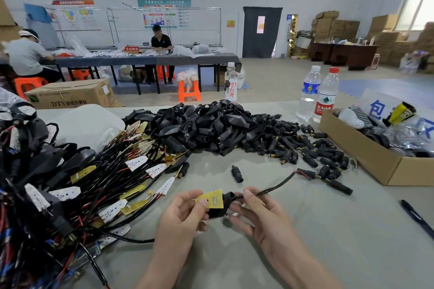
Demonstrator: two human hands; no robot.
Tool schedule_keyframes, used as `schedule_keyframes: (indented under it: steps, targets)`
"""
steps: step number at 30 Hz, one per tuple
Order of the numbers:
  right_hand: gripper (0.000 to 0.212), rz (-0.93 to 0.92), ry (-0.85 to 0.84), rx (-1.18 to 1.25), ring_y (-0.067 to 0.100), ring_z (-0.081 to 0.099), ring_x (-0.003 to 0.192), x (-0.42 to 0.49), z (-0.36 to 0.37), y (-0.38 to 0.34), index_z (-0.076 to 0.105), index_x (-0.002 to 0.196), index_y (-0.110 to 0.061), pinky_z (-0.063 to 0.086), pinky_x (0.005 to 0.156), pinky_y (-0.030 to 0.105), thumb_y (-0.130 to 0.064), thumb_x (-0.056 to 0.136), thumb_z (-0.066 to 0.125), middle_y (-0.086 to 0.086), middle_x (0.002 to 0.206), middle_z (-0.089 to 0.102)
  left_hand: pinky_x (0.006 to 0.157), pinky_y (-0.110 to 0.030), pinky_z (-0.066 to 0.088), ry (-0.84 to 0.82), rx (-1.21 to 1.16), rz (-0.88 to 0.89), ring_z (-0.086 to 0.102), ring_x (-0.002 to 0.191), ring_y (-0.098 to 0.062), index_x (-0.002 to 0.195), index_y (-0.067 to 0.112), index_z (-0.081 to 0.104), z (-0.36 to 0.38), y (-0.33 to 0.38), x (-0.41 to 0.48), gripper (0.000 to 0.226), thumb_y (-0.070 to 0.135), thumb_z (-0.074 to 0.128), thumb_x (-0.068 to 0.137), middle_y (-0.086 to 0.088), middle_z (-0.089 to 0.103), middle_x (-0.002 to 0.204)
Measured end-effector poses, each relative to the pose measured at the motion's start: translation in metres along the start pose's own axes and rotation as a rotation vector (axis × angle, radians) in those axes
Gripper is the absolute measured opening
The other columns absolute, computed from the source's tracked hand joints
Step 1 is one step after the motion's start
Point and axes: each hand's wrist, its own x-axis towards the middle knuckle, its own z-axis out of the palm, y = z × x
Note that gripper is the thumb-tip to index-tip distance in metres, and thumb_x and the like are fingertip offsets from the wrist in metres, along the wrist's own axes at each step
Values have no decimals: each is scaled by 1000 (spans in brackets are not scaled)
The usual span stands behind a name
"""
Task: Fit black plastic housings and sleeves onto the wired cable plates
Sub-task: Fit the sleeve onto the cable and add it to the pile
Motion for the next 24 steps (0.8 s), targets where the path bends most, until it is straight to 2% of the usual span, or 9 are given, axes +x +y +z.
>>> schedule_keyframes:
  steps: [5, 10, 12, 15, 20, 24]
  targets:
    - [26, -43, -12, 10, 28, 74, 86, 1, -1, 3, 59, 101, -6, 62, 67, 36, -19, 79, 66, 19, 101, 74, 54, -19, 50, 25, 66, 33, 62, 61, -8, 105, 13, 66, 1, -1, 0, 14, 7, 64, 93, -7, 75, 87]
    - [19, -67, -18, 30, 30, 74, 87, 1, -2, 2, 55, 96, -9, 63, 74, 39, -20, 83, 62, 20, 106, 73, 62, -22, 52, 50, 126, 59, 66, 69, -6, 102, 18, 68, 2, -5, 2, 12, 11, 66, 93, -4, 75, 87]
    - [18, -72, -21, 37, 31, 73, 88, 2, -3, 3, 55, 96, -9, 62, 74, 39, -20, 84, 62, 20, 107, 73, 66, -23, 50, 45, 131, 61, 68, 70, -6, 102, 20, 68, 1, -5, 2, 12, 13, 66, 93, -1, 75, 87]
    - [18, -76, -32, 46, 33, 73, 90, 3, -4, 2, 55, 97, -10, 62, 71, 38, -21, 85, 62, 21, 109, 72, 73, -21, 50, 40, 121, 62, 72, 83, -9, 102, 21, 69, 0, -4, 1, 13, 12, 65, 93, 1, 77, 91]
    - [14, -80, -49, 69, 33, 74, 89, 4, -4, 3, 57, 93, -11, 61, 68, 36, -21, 84, 62, 22, 109, 72, 68, -8, 49, 2, 51, 51, 72, 87, -6, 104, 15, 70, -2, -1, 0, 12, 12, 63, 95, 3, 77, 93]
    - [14, -82, -51, 94, 32, 74, 87, 3, -4, 2, 56, 95, -11, 60, 65, 33, -20, 84, 61, 22, 108, 72, 75, -18, 57, -19, -64, 3, 74, 93, -20, 104, 7, 67, -4, -1, 0, 12, 12, 61, 96, -7, 77, 96]
